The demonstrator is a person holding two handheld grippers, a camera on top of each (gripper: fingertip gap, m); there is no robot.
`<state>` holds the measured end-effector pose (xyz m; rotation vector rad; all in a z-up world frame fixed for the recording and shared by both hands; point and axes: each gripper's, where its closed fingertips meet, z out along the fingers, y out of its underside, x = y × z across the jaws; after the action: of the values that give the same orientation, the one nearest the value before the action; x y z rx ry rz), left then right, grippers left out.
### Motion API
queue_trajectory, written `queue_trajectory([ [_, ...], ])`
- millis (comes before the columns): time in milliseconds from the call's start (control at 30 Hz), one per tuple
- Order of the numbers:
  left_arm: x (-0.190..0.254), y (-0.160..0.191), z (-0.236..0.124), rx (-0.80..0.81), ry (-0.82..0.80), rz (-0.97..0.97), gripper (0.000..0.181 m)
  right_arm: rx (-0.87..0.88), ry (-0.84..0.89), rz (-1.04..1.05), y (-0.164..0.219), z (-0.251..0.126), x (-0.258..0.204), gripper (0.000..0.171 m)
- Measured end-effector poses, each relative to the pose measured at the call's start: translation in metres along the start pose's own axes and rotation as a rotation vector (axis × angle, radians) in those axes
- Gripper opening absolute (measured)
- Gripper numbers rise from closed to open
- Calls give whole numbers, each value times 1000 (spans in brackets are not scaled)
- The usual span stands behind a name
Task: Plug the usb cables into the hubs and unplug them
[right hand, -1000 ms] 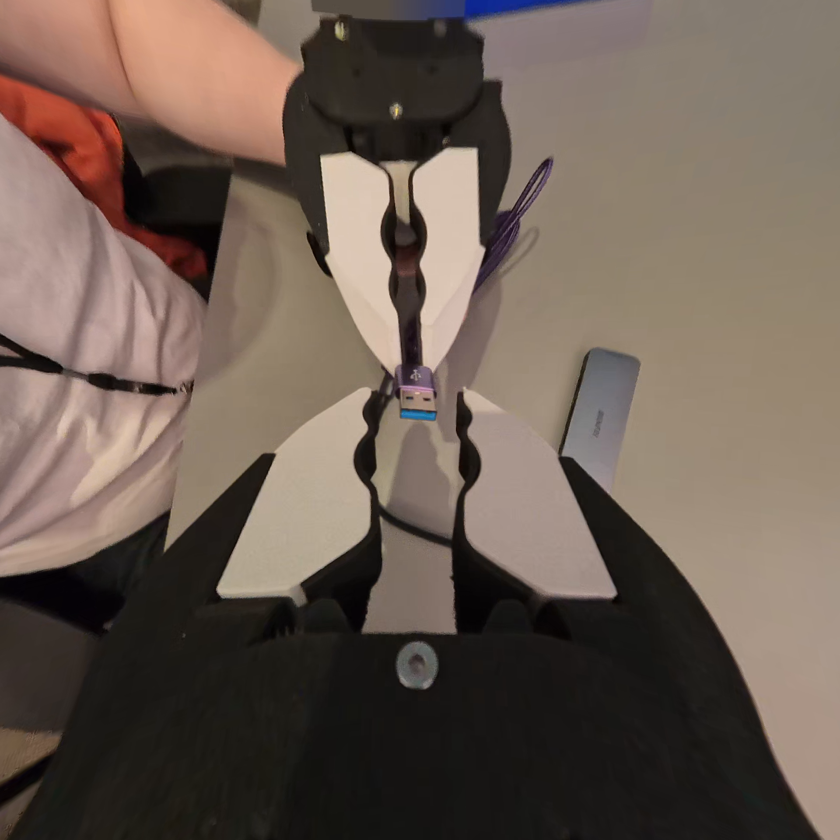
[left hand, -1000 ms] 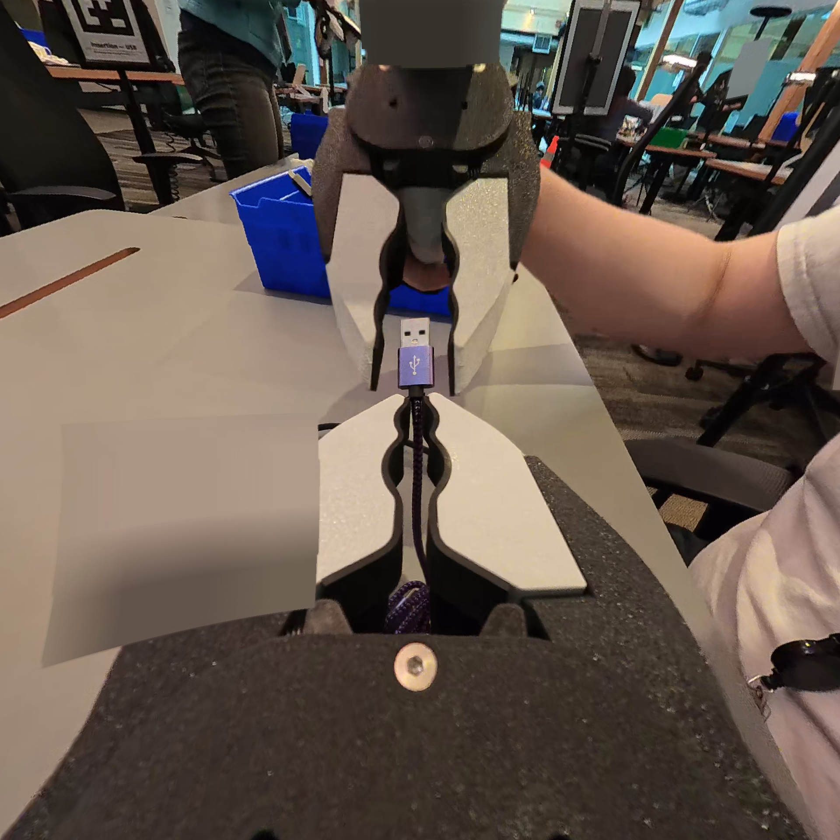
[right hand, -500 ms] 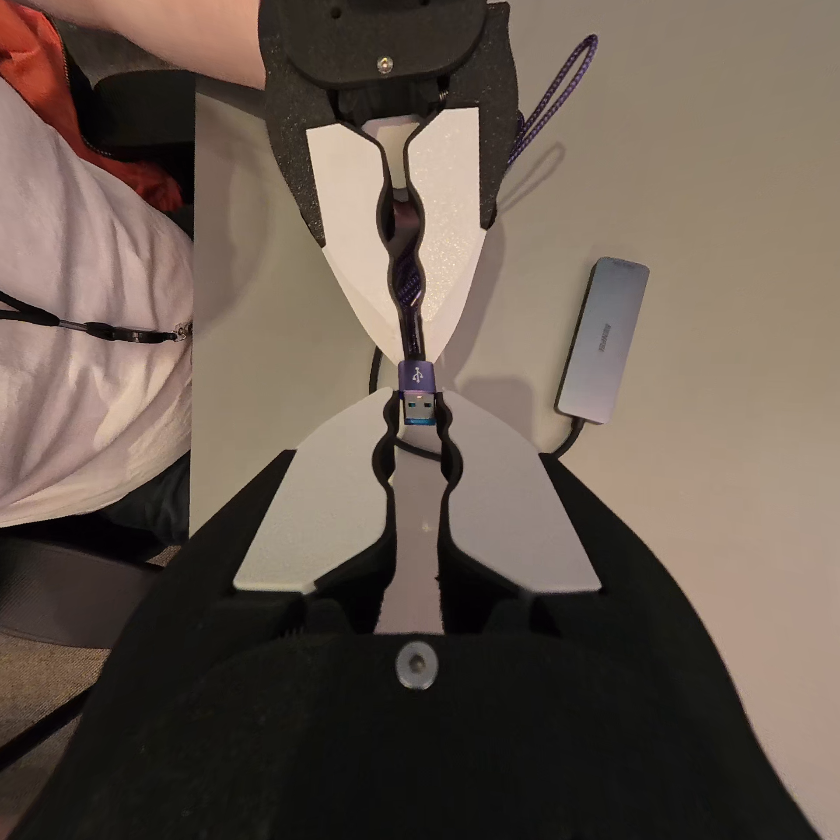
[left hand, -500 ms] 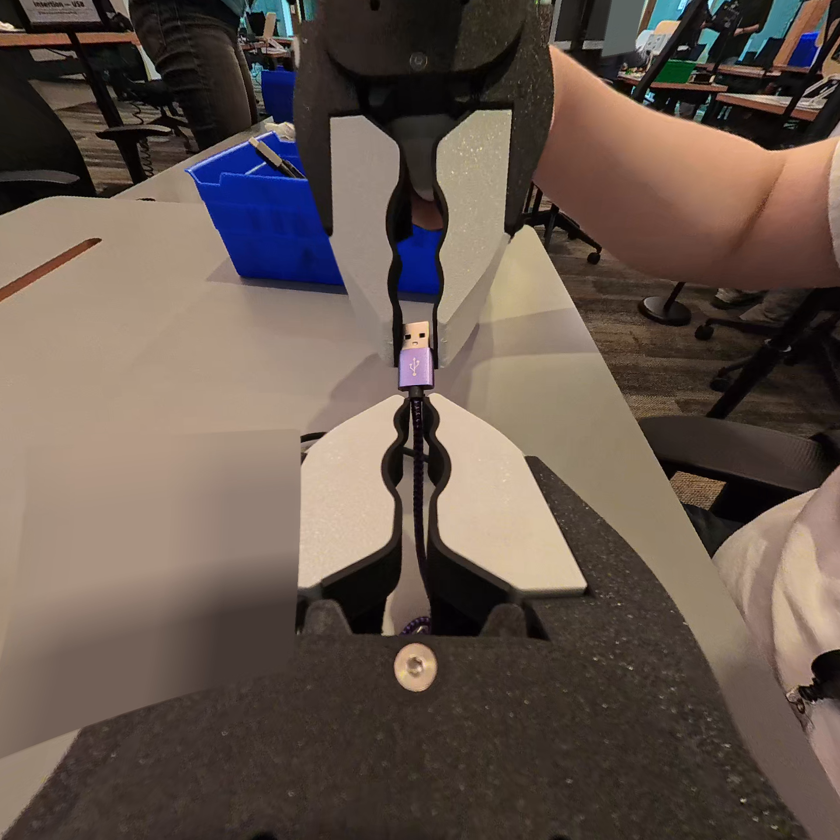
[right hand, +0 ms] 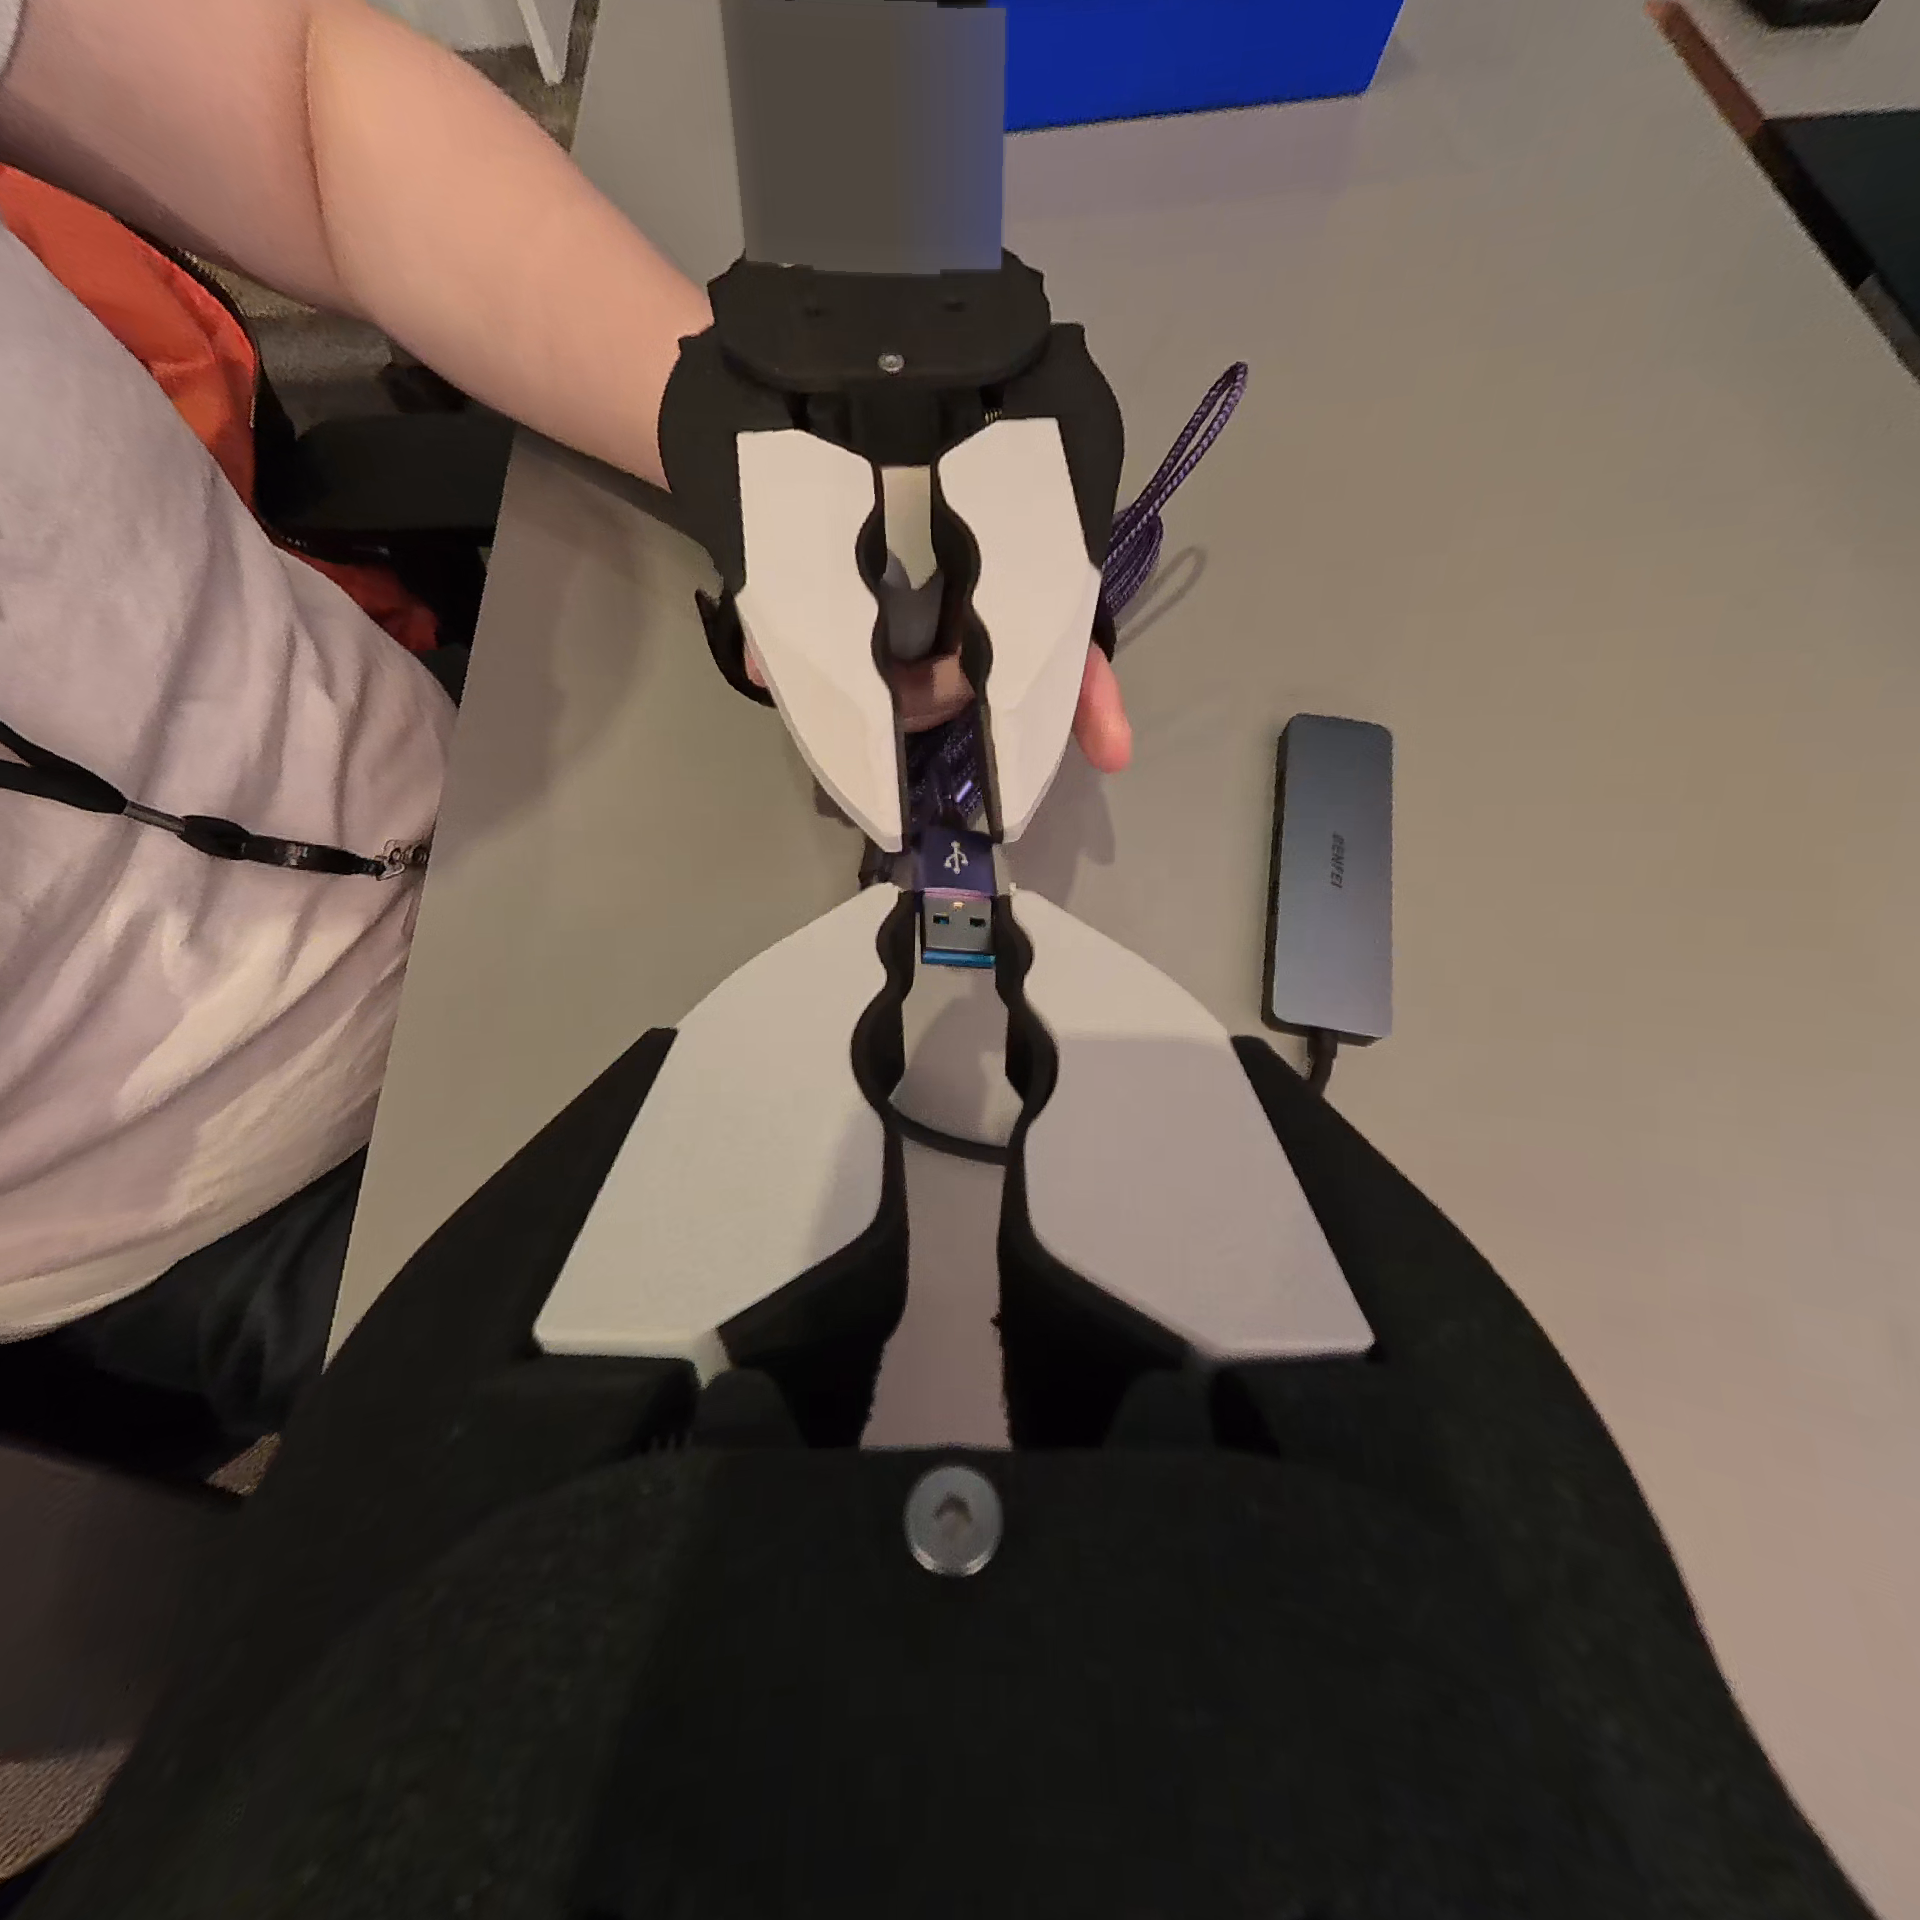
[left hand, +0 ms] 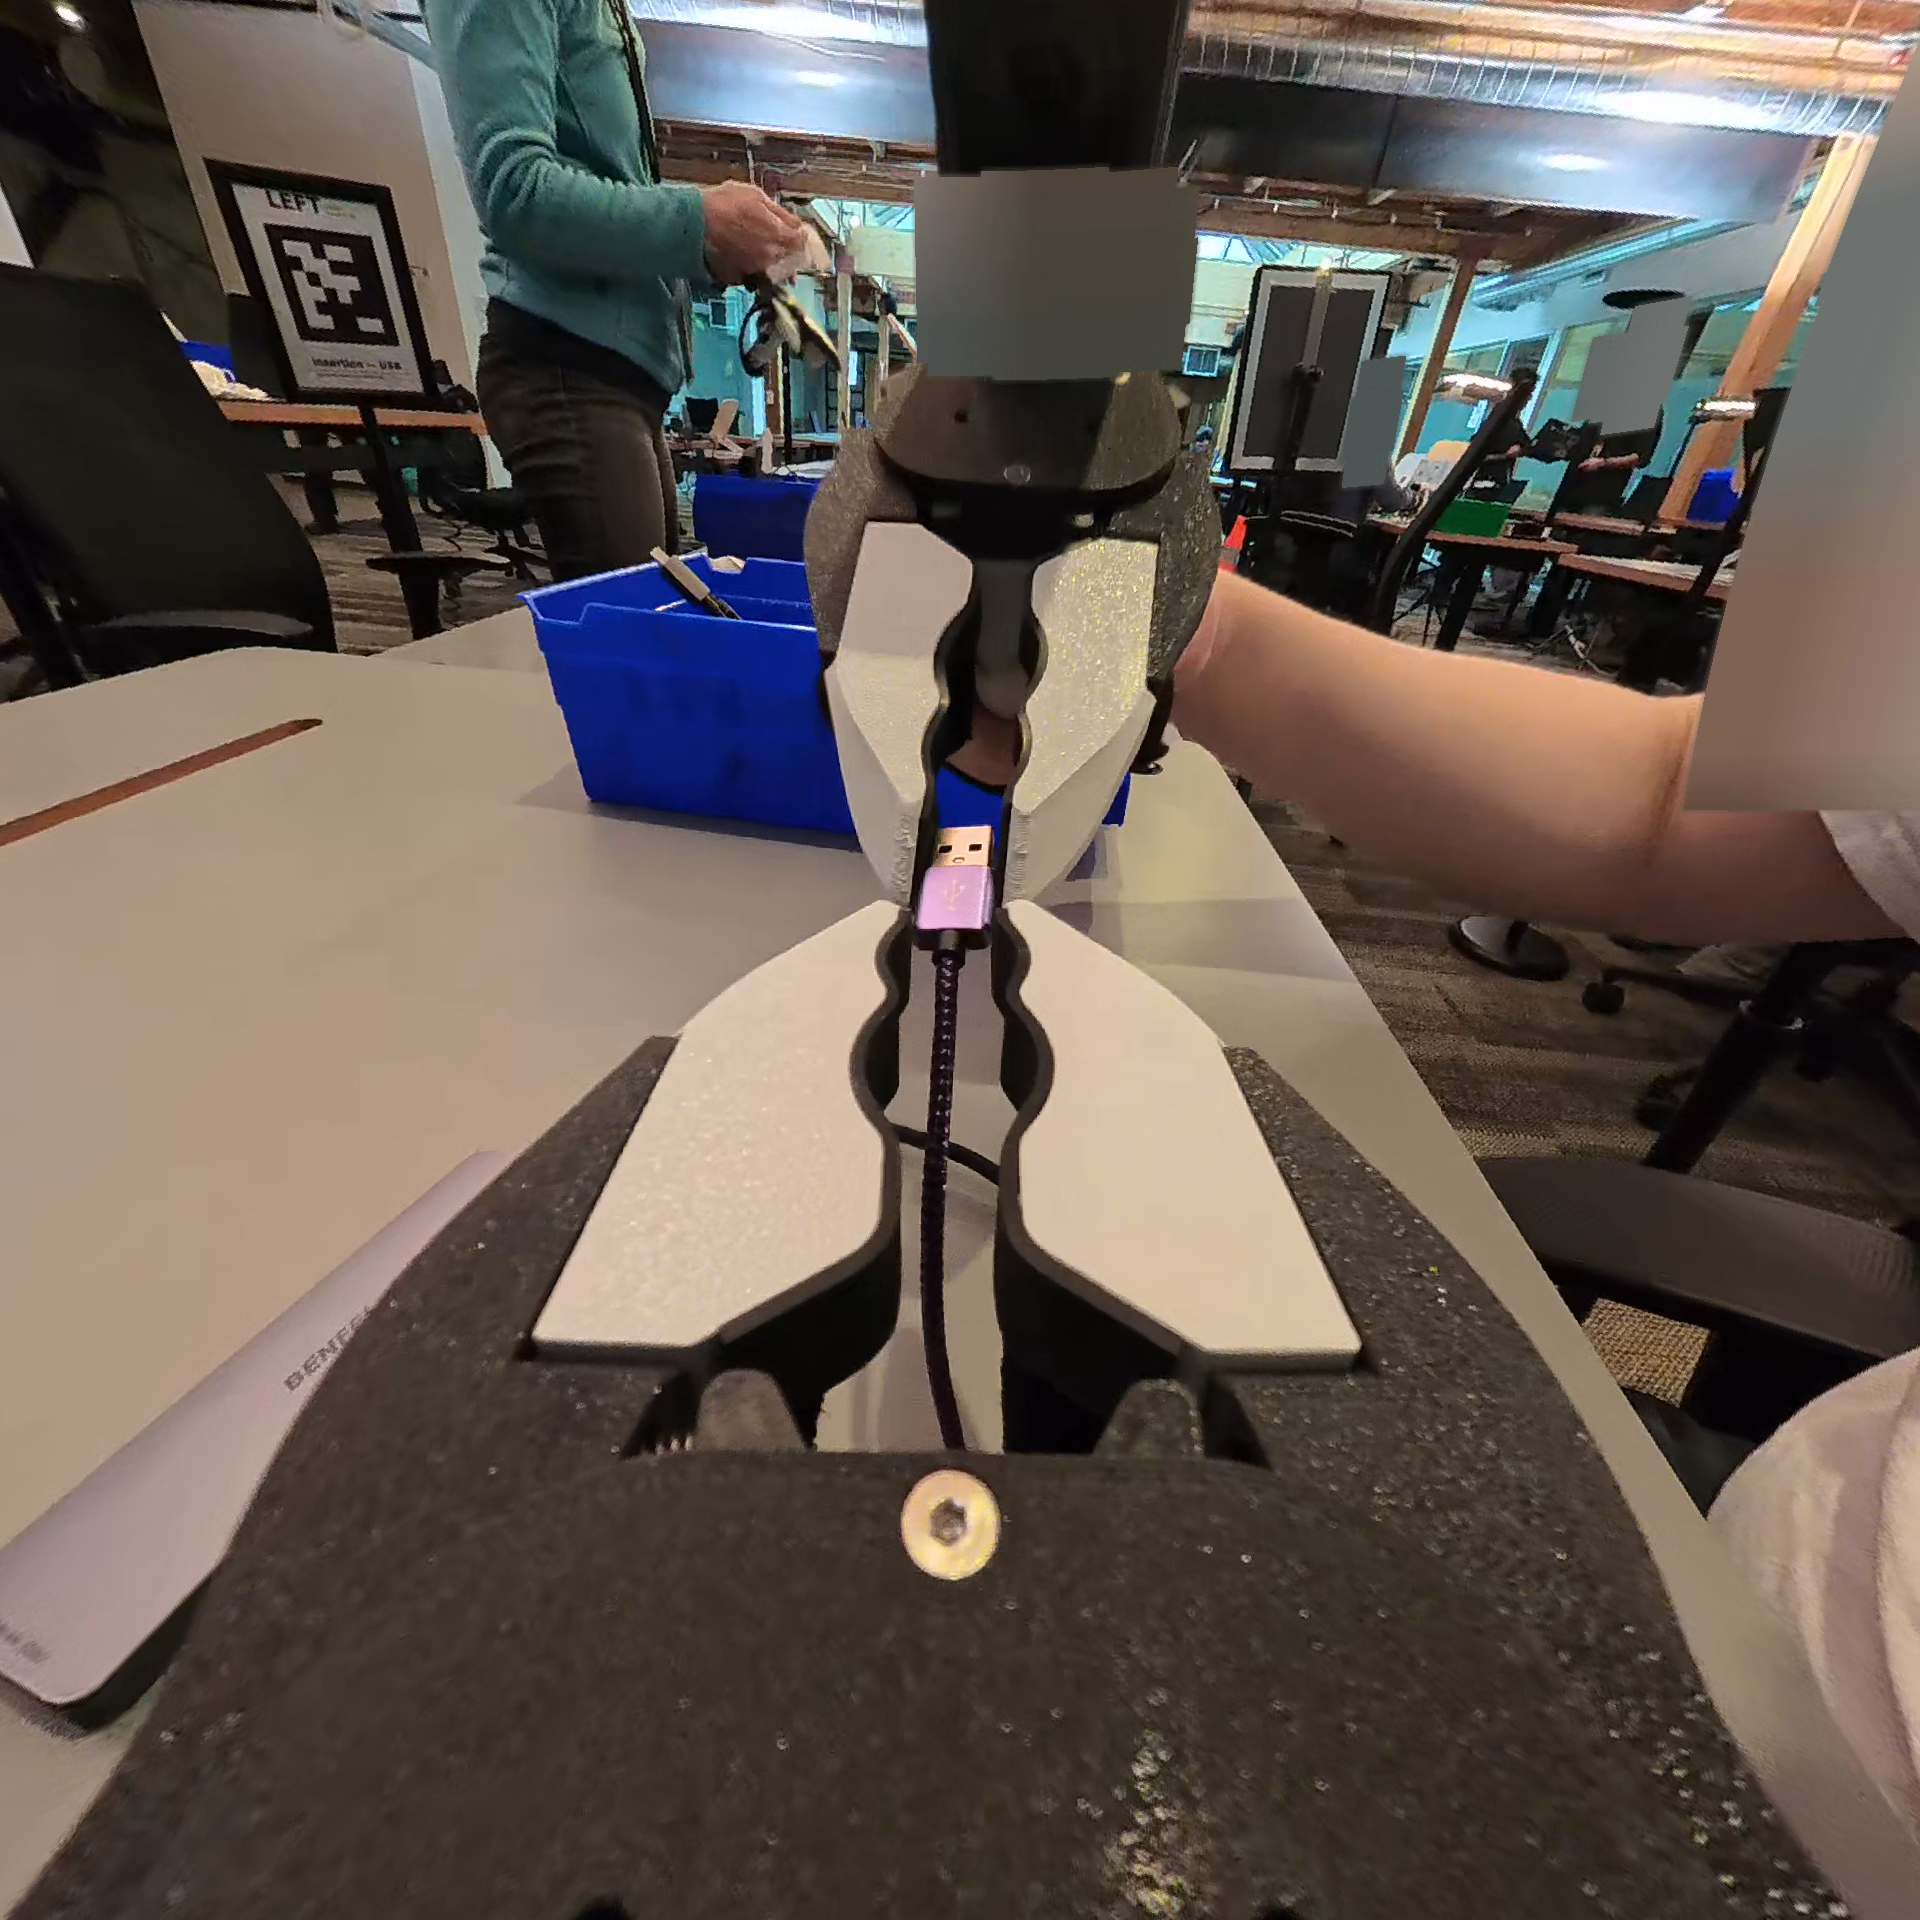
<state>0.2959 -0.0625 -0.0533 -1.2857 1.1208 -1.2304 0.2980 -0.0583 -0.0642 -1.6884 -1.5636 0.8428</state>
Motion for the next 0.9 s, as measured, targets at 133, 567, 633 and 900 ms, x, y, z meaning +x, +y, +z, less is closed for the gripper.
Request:
queue_trajectory([
  [133, 2, 2, 4, -9, 5, 2, 16, 48, 2, -15, -1, -1, -3, 14],
  [567, 9, 0, 9, 12, 46, -15, 19, 148, -23, -30, -7, -3, -6, 14],
  [633, 10, -1, 9, 19, 57, -35, 19, 157, -30, -32, -8, -3, -6, 14],
  [900, 12, 0, 12, 5, 93, -59, 15, 138, -49, -27, -5, -7, -9, 14],
])
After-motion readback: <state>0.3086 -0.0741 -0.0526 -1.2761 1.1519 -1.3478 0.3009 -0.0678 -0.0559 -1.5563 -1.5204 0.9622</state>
